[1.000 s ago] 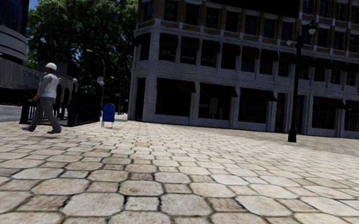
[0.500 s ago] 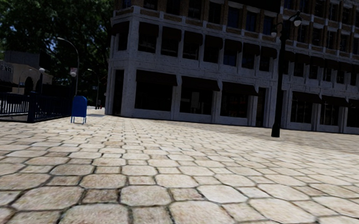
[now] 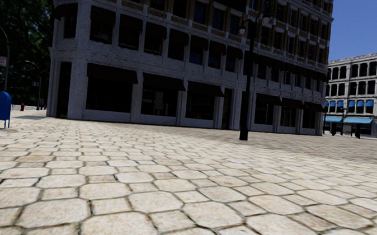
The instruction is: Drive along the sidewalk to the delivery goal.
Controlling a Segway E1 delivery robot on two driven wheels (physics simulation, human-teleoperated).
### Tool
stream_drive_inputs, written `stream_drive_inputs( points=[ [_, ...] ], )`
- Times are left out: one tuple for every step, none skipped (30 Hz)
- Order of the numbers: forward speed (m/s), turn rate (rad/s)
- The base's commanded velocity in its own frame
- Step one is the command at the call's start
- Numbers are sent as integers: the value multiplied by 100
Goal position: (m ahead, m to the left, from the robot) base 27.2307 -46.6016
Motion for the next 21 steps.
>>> stream_drive_inputs(
  points=[
    [200, -71],
    [200, -71],
    [200, -71],
    [200, -71],
    [200, -71],
    [200, -71],
    [200, -71],
    [200, -71],
    [200, -71],
    [200, -71],
    [200, -71],
    [200, -71],
    [200, -71],
    [200, -71],
    [200, -71],
    [200, -71],
    [200, -71],
    [200, -71],
    [200, -71],
    [200, -71],
    [200, -71]
  ],
)
